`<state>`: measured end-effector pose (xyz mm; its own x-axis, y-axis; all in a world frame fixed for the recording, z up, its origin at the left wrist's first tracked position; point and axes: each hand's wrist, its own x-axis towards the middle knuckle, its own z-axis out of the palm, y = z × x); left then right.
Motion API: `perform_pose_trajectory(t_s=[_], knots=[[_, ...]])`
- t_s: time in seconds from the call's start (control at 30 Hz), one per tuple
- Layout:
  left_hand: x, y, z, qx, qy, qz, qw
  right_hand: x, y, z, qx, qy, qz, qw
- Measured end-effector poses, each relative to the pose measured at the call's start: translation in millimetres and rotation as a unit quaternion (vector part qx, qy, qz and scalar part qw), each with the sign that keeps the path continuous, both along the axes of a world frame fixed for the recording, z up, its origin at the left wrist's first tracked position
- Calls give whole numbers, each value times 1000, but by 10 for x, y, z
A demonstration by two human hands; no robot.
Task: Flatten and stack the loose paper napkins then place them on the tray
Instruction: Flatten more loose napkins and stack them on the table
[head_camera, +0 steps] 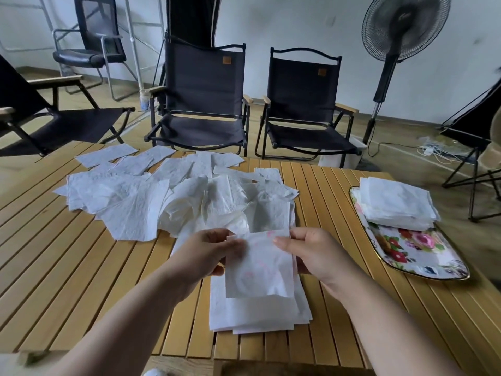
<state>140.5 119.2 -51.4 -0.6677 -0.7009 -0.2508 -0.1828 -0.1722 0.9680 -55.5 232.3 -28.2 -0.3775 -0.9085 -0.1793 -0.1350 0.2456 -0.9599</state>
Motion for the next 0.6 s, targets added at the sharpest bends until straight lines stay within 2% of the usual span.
perform_pose_trajectory(t_s=[0.1,0.27,0.4,0.6], knots=[[8,17,-2,-13,-13,-3,1000,-19,7,-19,41,93,-2,995],[2,17,9,-15,-4,7,1000,5,21,-15,62,30,54,996],[-38,24,-16,-15,2,32,999,14,13,-32,82,91,32,992],[-56,35,-13,-5,19,48,999,-49,3,-13,77,-15,-15,997]])
